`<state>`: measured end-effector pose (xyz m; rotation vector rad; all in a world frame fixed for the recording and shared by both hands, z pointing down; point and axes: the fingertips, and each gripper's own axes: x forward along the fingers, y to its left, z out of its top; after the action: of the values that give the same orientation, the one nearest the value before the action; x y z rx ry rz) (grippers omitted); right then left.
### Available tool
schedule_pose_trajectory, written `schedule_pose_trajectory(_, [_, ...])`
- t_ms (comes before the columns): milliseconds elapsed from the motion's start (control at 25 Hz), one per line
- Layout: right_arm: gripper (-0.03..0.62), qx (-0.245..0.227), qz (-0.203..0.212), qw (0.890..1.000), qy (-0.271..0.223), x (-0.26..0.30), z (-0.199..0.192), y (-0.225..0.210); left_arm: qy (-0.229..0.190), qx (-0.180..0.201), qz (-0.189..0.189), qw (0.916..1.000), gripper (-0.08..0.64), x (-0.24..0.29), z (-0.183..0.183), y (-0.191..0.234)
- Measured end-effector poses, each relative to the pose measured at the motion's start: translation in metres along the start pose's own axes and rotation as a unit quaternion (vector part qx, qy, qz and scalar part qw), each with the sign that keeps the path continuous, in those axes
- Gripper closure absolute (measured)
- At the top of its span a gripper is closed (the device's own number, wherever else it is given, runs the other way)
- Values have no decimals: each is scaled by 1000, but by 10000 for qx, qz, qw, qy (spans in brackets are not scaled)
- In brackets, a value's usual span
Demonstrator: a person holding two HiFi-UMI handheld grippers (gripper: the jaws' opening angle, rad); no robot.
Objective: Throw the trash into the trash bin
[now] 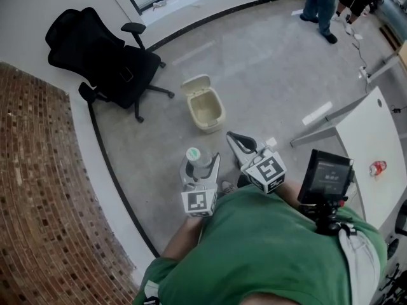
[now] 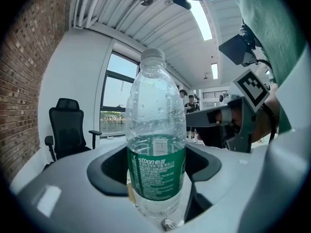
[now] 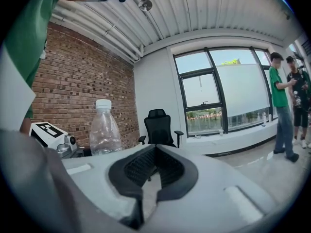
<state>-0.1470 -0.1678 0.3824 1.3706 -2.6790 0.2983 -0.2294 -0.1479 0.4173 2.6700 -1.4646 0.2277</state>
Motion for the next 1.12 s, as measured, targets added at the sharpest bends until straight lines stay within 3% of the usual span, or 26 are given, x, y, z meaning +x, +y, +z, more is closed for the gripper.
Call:
schedule_pose_trajectory(480, [589, 264, 89, 9996, -27, 81, 19, -110, 246, 98, 219, 9994, 229, 124, 12, 42])
schedule_pose_trajectory(720, [589, 424, 233, 9988, 93, 123, 10, -169, 423, 108, 519, 9977, 229, 187, 8, 64])
schedule_pose_trajectory(1120, [589, 420, 229, 9976, 496, 154, -11, -193, 775, 124, 530, 9955, 229, 227, -12, 85])
